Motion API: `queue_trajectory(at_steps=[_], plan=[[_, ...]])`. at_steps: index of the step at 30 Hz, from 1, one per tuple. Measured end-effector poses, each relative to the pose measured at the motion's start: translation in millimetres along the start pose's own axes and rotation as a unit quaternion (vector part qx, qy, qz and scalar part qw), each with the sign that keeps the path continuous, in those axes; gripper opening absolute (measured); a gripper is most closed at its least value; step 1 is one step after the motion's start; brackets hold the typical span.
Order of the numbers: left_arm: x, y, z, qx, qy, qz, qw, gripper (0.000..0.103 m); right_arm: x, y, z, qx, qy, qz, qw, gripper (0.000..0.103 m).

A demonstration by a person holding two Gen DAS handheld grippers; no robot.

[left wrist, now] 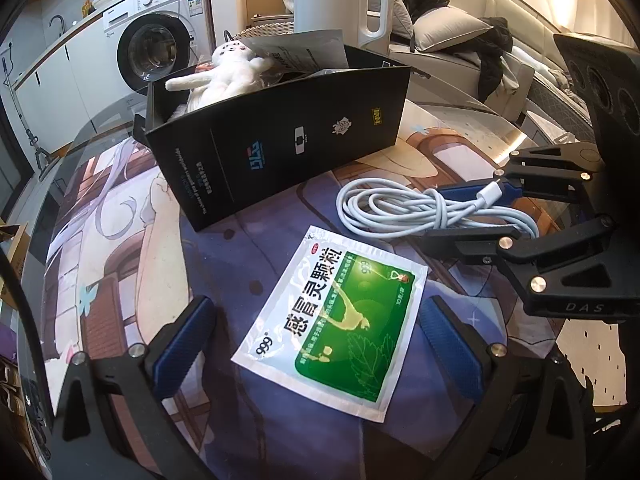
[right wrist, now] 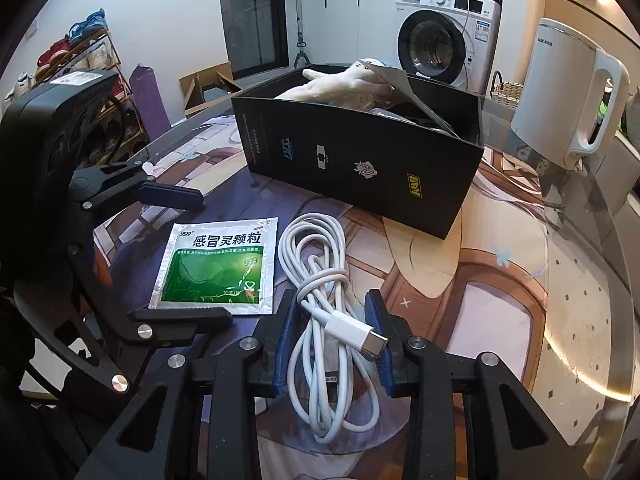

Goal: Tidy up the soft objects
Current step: 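Grasp the large green packet with the left tool while the right tool grasps the white cable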

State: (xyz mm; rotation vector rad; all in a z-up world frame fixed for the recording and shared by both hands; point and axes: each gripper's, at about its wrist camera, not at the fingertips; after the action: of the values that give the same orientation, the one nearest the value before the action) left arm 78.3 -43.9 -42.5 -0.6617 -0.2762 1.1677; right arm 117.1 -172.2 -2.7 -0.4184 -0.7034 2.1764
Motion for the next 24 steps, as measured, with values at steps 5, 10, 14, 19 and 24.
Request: queue_trajectory(at_steps=[5, 10, 14, 19, 24], plan=[[-1, -1, -1, -0.001, 0.001, -0.003, 1.0, 0.103, -5, 4, 3, 0.001, 0.002, -0.004, 1.0, 0.034], [-3, -1, -1, -0.002, 0.003, -0.004, 1.0, 0.102, -13, 9, 6, 0.002, 0.008, -0.016, 1.0, 0.034], [-5, 0, 0, -0.006, 0.007, -0.009, 0.9999, 0.098, -19, 13, 9, 0.004, 0.011, -0.036, 0.999, 0.034], [-11, 2, 4, -0.014, 0.019, -0.026, 0.9994, 0.079, -22, 19, 13, 0.001, 0.009, -0.055, 0.998, 0.034], [-15, 4, 6, -0.021, 0.018, -0.029, 0.9992, 0.069, -24, 20, 13, 0.0, 0.011, -0.059, 0.998, 0.034]])
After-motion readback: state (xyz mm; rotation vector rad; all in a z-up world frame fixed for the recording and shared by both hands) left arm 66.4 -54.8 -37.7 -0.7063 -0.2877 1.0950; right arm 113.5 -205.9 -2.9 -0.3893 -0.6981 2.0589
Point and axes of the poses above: each gripper's, at about its wrist camera, not at the fingertips, and z roughly against the way its jaws point, x to its left, y to its underside, and after that the axes turned 7 degrees about y, right-handed
